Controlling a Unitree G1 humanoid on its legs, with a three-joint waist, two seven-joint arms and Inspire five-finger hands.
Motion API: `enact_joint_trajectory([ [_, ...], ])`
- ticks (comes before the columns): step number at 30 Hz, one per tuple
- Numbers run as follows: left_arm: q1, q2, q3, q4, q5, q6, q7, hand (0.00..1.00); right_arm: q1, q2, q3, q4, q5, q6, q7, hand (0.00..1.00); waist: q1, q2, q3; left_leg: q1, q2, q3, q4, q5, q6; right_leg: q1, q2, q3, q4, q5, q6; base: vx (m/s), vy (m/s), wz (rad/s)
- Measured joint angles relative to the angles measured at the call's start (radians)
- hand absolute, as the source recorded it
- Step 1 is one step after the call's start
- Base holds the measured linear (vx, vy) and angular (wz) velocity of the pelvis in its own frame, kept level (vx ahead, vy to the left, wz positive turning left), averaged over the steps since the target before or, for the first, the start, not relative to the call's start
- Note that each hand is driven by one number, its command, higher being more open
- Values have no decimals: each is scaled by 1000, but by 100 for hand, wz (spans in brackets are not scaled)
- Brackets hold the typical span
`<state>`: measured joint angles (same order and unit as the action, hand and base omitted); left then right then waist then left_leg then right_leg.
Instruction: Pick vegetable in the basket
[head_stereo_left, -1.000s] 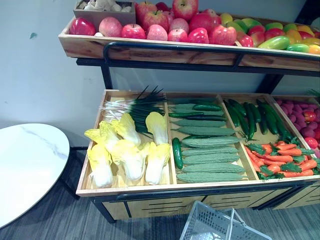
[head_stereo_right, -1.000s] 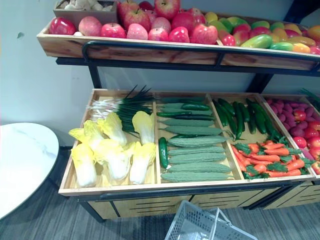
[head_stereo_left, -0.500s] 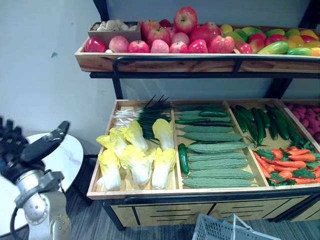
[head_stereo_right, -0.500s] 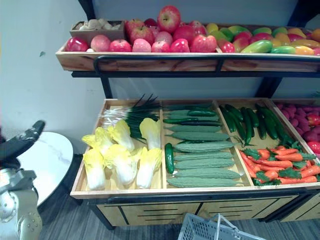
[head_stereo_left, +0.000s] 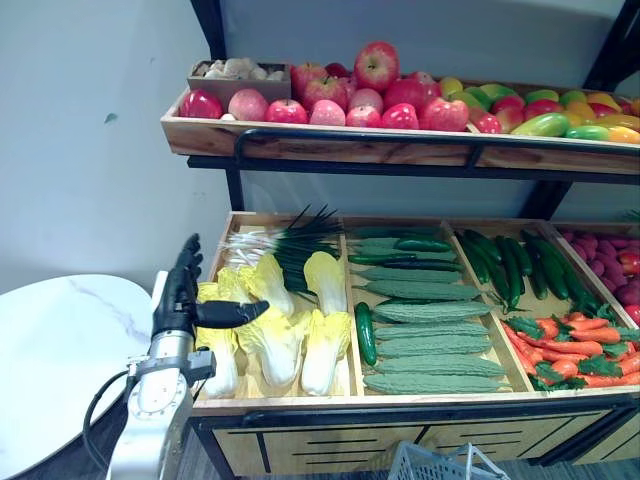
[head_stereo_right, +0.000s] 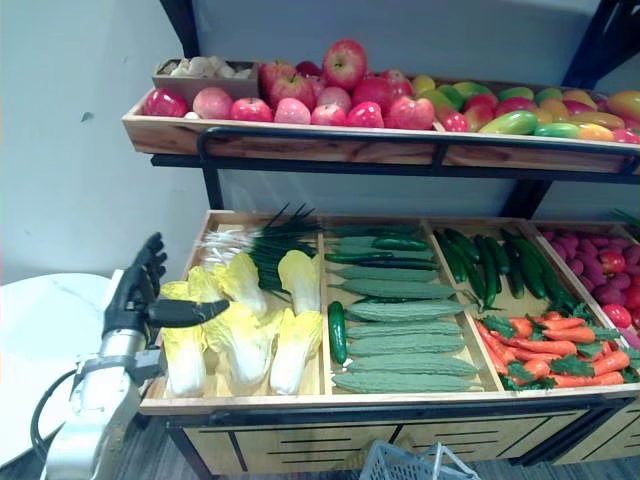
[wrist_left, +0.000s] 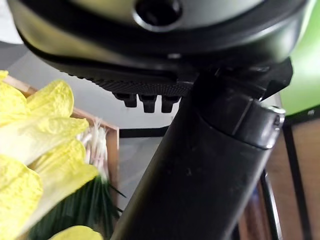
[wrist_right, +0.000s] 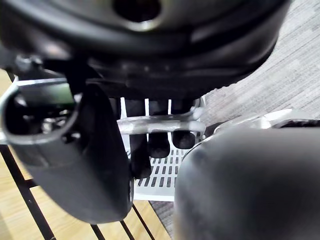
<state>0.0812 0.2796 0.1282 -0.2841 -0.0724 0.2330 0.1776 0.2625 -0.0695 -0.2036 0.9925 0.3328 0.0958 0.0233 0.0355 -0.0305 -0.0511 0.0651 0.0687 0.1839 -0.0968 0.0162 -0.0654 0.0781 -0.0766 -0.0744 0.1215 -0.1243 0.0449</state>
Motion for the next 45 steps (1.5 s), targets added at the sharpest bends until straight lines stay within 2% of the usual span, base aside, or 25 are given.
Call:
enact_joint_trajectory([
  [4,-34,1,-28,60,137,44,32,100,24,-9,2,-5,2,-1,1,0,-5,9,-18,1,14,24,0,-3,3,-9,10,23,-2,2,-3,-50,-20,-15],
  [8,-75,2,-100,89,223,83,74,100,33,-12,3,-8,3,-3,1,0,-14,12,-26,0,27,50,0,-2,1,-19,22,42,-2,8,-9,-38,-16,-14],
  [11,-111,2,-133,126,280,124,134,100,36,-10,11,-20,4,-4,7,0,-38,6,-34,-2,30,58,0,8,-4,-26,27,54,-2,9,-10,-20,-2,-12],
  [16,-147,0,-149,151,296,148,191,100,46,-8,9,-24,4,-7,9,0,-43,6,-34,-1,30,62,0,13,-8,-28,28,60,0,9,-10,-22,5,-2],
  [18,-159,0,-154,193,306,152,213,100,45,-7,9,-25,3,-10,12,0,-43,8,-30,6,31,67,0,18,-8,-28,29,60,6,9,-10,-39,1,-7],
  [20,-170,0,-154,273,310,184,227,100,45,-7,9,-26,3,-14,14,0,-44,12,-28,14,36,71,0,23,-9,-30,34,61,17,9,-10,-67,-5,-8],
  [27,-168,-22,-152,381,309,258,317,100,36,10,10,-36,6,-23,16,0,-46,-10,21,2,36,68,0,38,-12,-39,37,50,-5,7,-11,-90,-6,0],
  [35,-159,-83,-104,402,298,263,411,100,36,29,37,-37,22,-22,16,0,-43,-43,31,-2,18,43,0,45,-9,-4,21,16,-47,12,-3,13,18,12],
  [39,-119,-93,-102,410,294,263,426,100,32,22,51,-37,21,-23,16,0,-43,-45,33,-8,11,47,0,46,-9,-1,17,6,-49,12,-2,40,23,8],
  [45,-97,-116,-103,439,255,257,437,100,24,8,72,-38,22,-24,16,0,-42,-35,58,-1,32,53,0,53,-17,7,29,0,-47,12,-3,-48,-18,2],
])
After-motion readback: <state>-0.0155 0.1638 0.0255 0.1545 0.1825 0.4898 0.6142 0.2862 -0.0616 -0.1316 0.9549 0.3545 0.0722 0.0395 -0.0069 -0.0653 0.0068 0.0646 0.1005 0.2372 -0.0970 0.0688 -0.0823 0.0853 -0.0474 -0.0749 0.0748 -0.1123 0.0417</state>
